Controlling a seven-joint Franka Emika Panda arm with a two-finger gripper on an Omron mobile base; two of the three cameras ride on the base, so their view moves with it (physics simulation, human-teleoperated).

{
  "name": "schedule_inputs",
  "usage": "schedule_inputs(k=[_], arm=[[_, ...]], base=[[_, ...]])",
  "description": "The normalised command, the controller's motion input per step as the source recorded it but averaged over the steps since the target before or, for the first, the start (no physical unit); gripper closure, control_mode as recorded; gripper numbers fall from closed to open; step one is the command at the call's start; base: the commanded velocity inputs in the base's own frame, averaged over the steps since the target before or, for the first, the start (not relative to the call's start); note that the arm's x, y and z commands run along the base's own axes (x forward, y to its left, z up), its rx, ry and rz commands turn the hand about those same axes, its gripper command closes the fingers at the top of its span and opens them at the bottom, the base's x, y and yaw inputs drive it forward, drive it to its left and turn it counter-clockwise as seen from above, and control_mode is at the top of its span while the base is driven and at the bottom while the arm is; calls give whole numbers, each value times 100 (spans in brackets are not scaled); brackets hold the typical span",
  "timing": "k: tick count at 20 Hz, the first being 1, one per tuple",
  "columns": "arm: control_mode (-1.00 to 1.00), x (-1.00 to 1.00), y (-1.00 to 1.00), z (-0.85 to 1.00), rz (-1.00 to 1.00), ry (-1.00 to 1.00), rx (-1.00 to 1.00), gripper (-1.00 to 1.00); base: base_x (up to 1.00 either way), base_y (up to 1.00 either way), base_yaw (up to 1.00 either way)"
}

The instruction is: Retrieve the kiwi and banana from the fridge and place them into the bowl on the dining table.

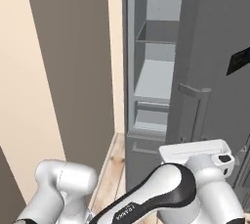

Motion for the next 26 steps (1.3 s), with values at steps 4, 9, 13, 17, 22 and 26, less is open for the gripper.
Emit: schedule_inputs(k=[4, 9, 13, 17, 22, 26], arm=[[-100, -100, 0, 0, -27, -27, -7, 100], [-100, -100, 2, 0, -36, -39, -9, 100], [-100, -100, 18, 0, -43, -44, -11, 100], [-100, -100, 16, 0, -45, -44, -10, 100], [-100, -100, 8, 0, -43, -43, -10, -100], [-100, -100, 25, -2, -42, -39, -15, -100]], base=[[0, 0, 0], [0, 0, 0], [0, 0, 0], [0, 0, 0], [0, 0, 0], [0, 0, 0]])
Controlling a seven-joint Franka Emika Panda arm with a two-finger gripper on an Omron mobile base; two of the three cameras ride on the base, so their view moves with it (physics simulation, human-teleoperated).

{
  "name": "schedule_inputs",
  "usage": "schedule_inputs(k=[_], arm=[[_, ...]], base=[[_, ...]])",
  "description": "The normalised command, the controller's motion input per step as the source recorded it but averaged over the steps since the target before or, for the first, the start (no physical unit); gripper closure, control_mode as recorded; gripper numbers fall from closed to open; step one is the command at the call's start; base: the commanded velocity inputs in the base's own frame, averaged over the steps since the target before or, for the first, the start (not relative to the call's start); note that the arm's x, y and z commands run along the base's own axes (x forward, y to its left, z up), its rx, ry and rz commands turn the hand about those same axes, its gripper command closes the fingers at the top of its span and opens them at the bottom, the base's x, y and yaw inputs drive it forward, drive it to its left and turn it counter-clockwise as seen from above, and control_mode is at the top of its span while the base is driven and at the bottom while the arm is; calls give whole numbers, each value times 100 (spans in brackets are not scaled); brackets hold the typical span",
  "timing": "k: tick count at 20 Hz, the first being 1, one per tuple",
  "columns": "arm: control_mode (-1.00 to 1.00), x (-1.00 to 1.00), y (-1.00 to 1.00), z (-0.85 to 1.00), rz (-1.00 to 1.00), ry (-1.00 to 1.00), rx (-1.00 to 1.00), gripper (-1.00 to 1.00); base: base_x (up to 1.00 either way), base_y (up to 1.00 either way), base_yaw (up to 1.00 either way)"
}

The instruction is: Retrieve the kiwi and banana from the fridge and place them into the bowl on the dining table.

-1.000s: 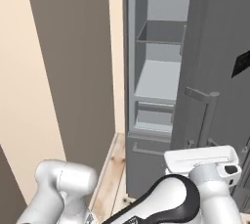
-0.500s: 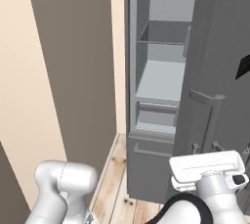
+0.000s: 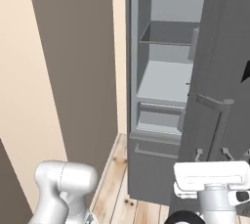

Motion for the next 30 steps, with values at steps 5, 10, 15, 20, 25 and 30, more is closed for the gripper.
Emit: schedule_inputs(k=[5, 10, 15, 20, 25, 30], arm=[[-100, -85, 20, -14, -41, -30, -17, -100], [-100, -100, 2, -6, -44, -35, -9, -100], [-100, -100, 12, -4, -43, -42, -7, -100], [-100, -90, 87, -11, -28, -29, -25, -100], [-100, -43, 100, -1, -16, -6, -43, -100], [-100, -9, 100, 1, -13, 5, -49, -100]], base=[[0, 0, 0], [0, 0, 0], [0, 0, 0], [0, 0, 0], [0, 0, 0], [0, 0, 0]])
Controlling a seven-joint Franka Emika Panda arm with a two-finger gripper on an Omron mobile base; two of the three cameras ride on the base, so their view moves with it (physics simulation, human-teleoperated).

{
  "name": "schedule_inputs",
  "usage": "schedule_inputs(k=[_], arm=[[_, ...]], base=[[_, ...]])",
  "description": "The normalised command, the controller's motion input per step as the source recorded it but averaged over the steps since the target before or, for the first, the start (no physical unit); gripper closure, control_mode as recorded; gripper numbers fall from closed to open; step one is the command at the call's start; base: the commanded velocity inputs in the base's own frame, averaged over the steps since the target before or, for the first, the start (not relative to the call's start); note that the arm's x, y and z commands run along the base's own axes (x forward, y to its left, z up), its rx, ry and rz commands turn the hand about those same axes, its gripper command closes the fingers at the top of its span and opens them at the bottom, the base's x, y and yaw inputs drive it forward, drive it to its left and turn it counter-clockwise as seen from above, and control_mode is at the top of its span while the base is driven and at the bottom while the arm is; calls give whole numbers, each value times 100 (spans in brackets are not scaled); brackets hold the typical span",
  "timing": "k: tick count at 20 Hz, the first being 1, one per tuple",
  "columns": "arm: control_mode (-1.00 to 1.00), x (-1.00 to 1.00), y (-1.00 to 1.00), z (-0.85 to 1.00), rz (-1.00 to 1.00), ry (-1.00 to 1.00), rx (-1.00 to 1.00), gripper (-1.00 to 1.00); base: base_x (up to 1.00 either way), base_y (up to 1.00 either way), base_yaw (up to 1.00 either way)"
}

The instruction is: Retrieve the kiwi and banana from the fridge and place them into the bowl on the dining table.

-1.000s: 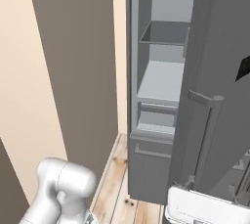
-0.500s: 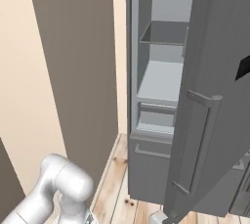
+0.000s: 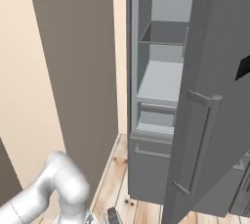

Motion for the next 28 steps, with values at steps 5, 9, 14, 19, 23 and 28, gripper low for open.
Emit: schedule_inputs(k=[5, 9, 14, 19, 23, 28], arm=[[-100, 0, 96, 17, -7, 22, -48, -100], [-100, 3, 90, 23, -12, 29, -48, -100], [-100, 30, 37, 37, -14, 45, -37, -100], [-100, 46, -8, 53, -6, 76, -6, -100], [-100, 30, -11, 37, -3, 67, -1, -100], [-100, 4, 0, 1, -28, 35, -17, -100]], base=[[0, 0, 0], [0, 0, 0], [0, 0, 0], [0, 0, 0], [0, 0, 0], [0, 0, 0]])
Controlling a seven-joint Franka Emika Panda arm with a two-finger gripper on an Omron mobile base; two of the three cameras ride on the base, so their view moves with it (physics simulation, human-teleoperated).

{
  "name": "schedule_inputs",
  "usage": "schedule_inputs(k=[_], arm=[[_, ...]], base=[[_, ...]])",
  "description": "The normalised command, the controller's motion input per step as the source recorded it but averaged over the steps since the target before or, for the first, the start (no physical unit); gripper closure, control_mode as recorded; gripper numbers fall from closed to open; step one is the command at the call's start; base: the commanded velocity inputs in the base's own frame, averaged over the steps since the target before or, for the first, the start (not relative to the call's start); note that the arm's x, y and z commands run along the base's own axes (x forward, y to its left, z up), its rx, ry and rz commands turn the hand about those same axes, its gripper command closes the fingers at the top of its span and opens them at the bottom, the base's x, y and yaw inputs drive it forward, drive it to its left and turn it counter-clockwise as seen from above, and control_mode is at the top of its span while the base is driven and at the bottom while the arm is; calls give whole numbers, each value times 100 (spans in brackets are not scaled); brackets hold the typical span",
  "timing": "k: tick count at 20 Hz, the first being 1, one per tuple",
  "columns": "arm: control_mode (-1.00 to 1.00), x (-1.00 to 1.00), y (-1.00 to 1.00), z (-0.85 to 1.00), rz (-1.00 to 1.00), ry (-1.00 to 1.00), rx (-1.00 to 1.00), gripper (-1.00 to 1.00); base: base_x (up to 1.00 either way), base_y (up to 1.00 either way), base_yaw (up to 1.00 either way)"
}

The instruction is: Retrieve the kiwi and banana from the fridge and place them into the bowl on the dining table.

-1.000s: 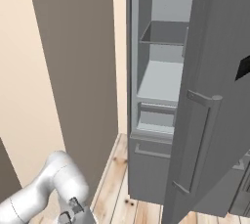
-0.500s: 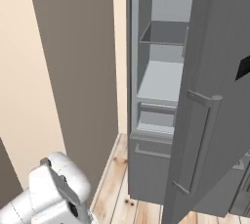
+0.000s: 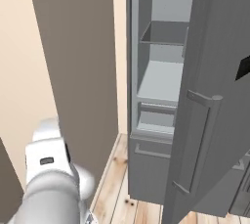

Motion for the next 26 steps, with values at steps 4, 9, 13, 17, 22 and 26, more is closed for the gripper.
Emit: schedule_inputs(k=[4, 9, 13, 17, 22, 26], arm=[[-100, 5, 0, 0, -29, 37, -35, -100], [-100, 10, -1, 0, -23, 41, -48, -100], [-100, 29, -23, 6, -11, 42, -39, -100], [-100, 18, -31, 7, -2, 39, -29, -100], [-100, 0, -6, 0, 6, 22, -22, -100], [-100, 0, 0, -1, 20, 2, -23, -100]], base=[[0, 0, 0], [0, 0, 0], [0, 0, 0], [0, 0, 0], [0, 0, 0], [0, 0, 0]])
